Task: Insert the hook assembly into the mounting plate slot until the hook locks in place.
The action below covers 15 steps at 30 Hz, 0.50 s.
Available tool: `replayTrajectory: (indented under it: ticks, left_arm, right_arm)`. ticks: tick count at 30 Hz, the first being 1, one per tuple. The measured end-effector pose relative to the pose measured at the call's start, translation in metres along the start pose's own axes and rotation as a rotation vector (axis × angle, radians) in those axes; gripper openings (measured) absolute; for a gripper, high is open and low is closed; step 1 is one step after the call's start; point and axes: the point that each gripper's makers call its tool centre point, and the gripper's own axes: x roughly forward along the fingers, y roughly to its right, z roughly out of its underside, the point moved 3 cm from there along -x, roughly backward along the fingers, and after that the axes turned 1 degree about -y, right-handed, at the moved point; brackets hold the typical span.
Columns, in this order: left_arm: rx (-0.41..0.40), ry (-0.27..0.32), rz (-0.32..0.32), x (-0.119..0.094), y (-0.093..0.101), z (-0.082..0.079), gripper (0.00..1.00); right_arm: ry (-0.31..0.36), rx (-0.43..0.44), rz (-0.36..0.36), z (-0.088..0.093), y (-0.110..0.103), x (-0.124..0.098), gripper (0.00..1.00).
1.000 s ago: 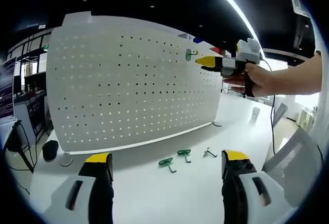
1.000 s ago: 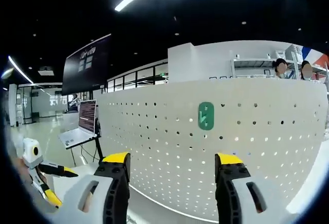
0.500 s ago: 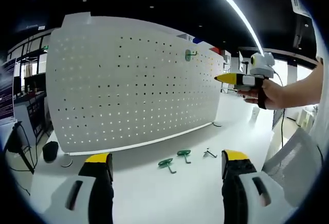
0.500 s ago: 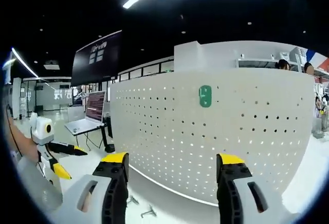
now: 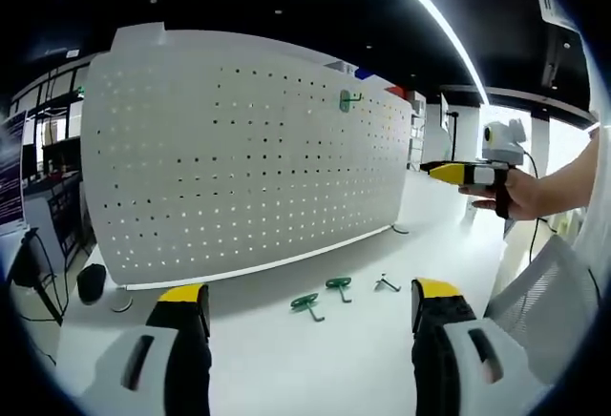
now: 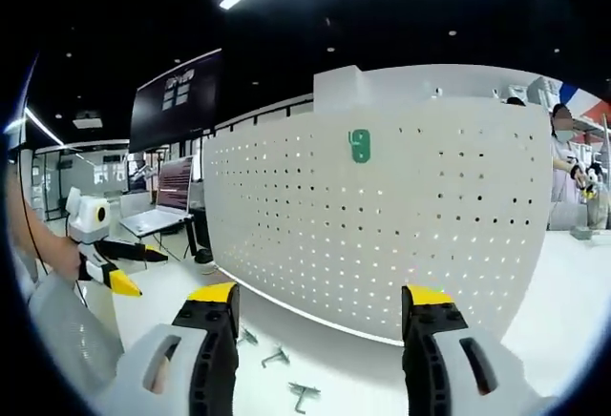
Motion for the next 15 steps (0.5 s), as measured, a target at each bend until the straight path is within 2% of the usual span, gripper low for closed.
replayTrajectory:
  ticks: [15]
  left_arm:
    - [0.005, -0.015, 0.002, -0.001, -0.001, 0.002, 0.89]
  right_arm:
    - [-0.076, 0.009, 0.011, 0.031, -0.001, -0.027, 0.70]
